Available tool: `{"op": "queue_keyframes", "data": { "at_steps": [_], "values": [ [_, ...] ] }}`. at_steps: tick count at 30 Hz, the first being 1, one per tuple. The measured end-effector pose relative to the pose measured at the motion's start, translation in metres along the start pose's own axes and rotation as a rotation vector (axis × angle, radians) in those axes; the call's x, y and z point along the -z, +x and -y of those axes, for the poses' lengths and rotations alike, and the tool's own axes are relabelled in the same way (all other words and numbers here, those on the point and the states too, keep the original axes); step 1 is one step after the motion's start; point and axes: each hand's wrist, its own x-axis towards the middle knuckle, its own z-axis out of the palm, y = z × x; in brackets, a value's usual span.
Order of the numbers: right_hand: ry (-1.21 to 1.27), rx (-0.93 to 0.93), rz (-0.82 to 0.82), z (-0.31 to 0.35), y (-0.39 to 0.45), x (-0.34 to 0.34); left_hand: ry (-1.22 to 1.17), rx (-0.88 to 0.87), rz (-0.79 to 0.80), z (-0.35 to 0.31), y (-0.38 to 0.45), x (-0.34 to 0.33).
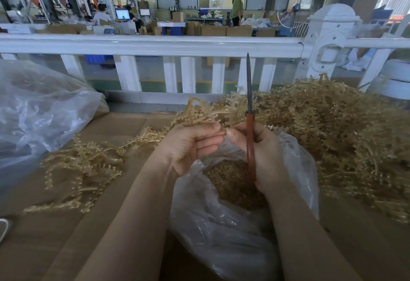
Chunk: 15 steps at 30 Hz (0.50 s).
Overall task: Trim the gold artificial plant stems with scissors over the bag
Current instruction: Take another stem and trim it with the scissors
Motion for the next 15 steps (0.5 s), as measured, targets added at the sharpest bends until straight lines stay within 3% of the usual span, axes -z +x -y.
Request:
{"op": "queue_keyframes", "data": {
  "at_steps": [5, 15],
  "values": [
    [-0.153, 0.115, -0.006, 0.000, -0.003, 0.000, -0.103, -0.112, -0.105, -0.002, 0.000, 0.004],
    [-0.788, 0.272, 0.096, -0.008, -0.007, -0.001, -0.095, -0.251, -0.201, -0.013, -0.002, 0.013]
  ]
}}
